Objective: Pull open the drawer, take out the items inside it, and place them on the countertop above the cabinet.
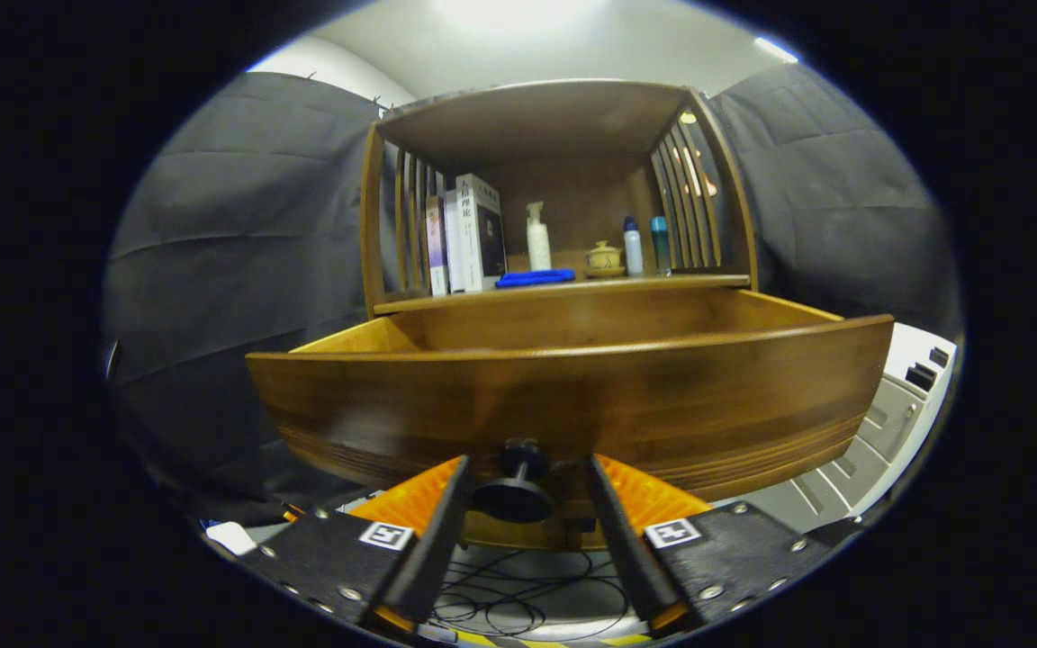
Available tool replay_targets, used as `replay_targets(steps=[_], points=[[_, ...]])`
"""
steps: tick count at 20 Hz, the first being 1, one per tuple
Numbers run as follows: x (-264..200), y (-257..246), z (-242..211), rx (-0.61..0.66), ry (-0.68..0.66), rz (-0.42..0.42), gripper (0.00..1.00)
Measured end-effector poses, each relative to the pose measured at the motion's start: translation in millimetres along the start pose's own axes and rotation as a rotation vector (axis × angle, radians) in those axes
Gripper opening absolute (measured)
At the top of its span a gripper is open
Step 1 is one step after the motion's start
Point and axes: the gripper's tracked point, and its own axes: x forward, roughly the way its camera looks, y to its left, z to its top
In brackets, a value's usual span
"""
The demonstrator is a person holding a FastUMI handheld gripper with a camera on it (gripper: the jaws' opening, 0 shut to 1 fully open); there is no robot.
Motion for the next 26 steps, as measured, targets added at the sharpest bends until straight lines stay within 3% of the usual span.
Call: replay_targets(steps=[5, 8, 15, 26], points=[[-7, -13, 34, -0.017, -0.075, 0.004, 0.93], [-12, -11, 53, 0.027, -0.092, 0.025, 0.93], [3, -19, 111, -0.011, -0.127, 0.035, 0.93], [99, -33, 136, 0.051, 0.086, 0.079, 0.94]])
